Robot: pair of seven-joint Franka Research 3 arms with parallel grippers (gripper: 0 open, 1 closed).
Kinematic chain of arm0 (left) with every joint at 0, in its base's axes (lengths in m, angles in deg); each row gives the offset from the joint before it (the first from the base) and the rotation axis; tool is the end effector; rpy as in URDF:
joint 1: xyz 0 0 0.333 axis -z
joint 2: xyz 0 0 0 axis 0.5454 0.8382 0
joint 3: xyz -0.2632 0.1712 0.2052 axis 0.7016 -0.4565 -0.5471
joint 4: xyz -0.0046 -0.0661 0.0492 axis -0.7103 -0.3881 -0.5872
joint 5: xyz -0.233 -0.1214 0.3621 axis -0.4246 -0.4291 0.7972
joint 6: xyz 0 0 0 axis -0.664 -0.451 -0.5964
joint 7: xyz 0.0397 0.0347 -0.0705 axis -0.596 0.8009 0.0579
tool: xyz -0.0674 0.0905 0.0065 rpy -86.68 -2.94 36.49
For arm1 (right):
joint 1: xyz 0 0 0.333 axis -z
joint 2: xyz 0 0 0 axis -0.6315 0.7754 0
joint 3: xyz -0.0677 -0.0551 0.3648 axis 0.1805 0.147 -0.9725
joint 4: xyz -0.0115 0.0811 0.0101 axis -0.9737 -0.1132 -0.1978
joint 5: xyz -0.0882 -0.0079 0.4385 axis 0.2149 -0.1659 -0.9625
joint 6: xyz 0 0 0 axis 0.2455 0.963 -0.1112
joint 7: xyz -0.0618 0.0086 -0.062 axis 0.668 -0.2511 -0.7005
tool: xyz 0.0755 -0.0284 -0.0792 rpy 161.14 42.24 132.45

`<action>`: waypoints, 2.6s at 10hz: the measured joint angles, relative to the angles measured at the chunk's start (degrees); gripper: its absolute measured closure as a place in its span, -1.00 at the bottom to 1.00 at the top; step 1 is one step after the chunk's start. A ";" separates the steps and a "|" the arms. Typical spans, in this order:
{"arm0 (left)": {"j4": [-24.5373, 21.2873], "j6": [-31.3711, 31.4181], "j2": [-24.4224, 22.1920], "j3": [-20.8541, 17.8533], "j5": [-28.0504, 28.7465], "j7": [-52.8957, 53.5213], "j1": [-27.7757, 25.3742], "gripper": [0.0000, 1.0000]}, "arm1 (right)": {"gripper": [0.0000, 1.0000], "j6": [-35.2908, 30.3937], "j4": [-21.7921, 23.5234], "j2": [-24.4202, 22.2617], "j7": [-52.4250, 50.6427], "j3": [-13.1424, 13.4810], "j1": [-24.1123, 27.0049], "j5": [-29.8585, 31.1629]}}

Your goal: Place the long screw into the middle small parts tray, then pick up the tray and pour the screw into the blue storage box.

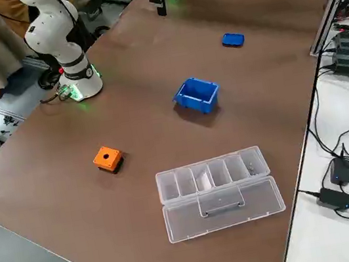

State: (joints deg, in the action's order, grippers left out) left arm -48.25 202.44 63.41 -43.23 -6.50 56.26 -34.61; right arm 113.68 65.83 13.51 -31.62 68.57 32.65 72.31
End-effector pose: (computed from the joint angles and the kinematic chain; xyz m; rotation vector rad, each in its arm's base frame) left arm 0.6564 0.0009 0.4971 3.1062 0.0286 0.0737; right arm 0.5958 -0.0430 0.7214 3.1192 -0.0262 -0.0311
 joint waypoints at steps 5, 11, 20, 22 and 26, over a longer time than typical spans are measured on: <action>-5.86 15.24 9.48 0.84 0.00 0.02 1.00 -1.00 | -1.00 0.17 -0.02 0.00 -0.01 0.16 0.14 0.00; -5.79 22.63 19.63 0.71 0.00 0.02 1.17 -1.00 | -1.00 0.32 -0.05 0.00 -0.02 -0.01 0.01 0.00; -5.59 27.18 26.25 0.82 0.00 0.46 1.70 -0.50 | -1.00 0.31 -0.05 0.19 -0.02 0.11 0.12 -2.82; -5.55 27.18 26.25 0.82 0.01 0.62 1.69 -0.28 | -1.00 0.31 -0.05 0.19 -0.02 0.21 0.14 -2.81; -5.65 27.13 26.25 0.81 0.01 0.70 1.68 -0.15 | -1.00 0.32 -0.05 0.19 -3.17 0.44 0.30 -2.73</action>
State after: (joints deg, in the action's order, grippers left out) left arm -53.91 229.57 89.66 -42.43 -6.49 56.96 -32.94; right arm 114.00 65.78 13.71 -34.79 69.01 32.95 69.57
